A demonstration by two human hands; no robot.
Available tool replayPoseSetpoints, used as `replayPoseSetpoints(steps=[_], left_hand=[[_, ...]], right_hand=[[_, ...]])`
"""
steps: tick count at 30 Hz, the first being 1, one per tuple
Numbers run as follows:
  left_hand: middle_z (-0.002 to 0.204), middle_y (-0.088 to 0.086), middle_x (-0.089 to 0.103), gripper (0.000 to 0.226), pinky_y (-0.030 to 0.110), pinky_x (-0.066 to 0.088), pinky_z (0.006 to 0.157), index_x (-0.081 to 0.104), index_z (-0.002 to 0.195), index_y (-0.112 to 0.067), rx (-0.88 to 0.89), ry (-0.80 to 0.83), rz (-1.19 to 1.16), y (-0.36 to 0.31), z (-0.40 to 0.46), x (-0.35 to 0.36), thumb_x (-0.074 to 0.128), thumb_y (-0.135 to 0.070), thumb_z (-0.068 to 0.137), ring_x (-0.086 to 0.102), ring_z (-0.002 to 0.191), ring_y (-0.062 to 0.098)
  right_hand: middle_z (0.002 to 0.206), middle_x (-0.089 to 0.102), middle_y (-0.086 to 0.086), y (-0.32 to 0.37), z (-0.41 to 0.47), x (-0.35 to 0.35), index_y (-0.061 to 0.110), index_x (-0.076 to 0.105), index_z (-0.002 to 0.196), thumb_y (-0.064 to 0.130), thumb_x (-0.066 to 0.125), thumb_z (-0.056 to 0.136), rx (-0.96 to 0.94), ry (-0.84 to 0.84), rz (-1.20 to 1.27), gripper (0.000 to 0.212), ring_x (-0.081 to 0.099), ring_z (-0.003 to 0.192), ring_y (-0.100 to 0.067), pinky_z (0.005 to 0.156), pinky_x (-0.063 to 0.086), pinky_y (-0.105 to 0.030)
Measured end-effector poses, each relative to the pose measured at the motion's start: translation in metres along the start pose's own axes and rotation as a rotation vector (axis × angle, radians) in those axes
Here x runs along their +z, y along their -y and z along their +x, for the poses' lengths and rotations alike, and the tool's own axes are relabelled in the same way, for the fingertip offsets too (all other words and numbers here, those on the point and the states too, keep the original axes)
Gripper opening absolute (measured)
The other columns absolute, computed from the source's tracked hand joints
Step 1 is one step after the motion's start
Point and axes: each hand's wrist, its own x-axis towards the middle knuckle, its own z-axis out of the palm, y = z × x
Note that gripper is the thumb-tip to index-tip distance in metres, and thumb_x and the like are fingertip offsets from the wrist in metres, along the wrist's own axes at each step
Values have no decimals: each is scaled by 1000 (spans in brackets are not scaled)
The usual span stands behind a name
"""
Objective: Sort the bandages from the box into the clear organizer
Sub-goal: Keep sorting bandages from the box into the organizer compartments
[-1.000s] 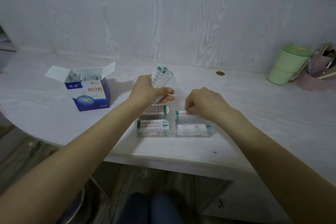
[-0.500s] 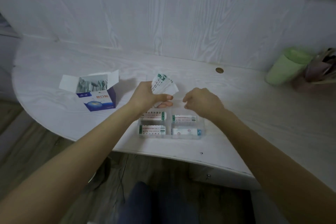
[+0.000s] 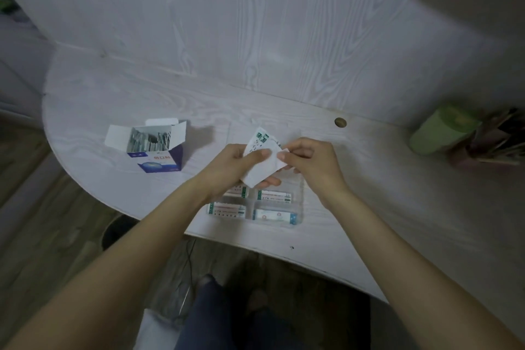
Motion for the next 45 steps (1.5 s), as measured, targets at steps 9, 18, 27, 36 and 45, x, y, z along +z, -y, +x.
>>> replayPoseSetpoints(steps=[9,18,27,36,45], left_hand=[[92,9,74,21,33,59,69,68,103,-9,16,-85,13,0,16,-1,69,-15,83,72,79,26],[87,1,72,13,28,53,62,69,90,-15,2,-213,60,-3,30,-21,71,-8,80,67,74,15],[92,10,74,19,27,57,72,71,96,-12,-57,-13,-23,-11,30,-28,68,-19,79,72,82,25],[97,13,73,28,29,59,63,64,109,-7,-144,-55,-84,-19,32,-36,60,-26,89,72,86,27],[96,21,71,27,24,59,63,61,107,-2,-336,-8,-277,-26,36,-33,58,-24,91,72,79,23]], right_hand=[[79,72,-7,-5,8,-4,11,70,82,4,73,79,-10,-12,-3,8,61,57,-2,51,43,-13],[78,69,-3,1,22,4,15,70,85,6,72,81,51,-1,41,10,59,53,-3,48,44,-16],[72,67,1,5,33,16,14,69,79,6,73,81,77,80,36,9,58,53,-6,49,47,-19],[88,65,-7,1,44,5,-1,60,86,7,69,85,95,23,76,11,61,57,-8,53,52,-22],[80,72,-6,5,45,1,8,58,86,4,67,86,39,34,156,9,66,53,-22,43,44,-23]])
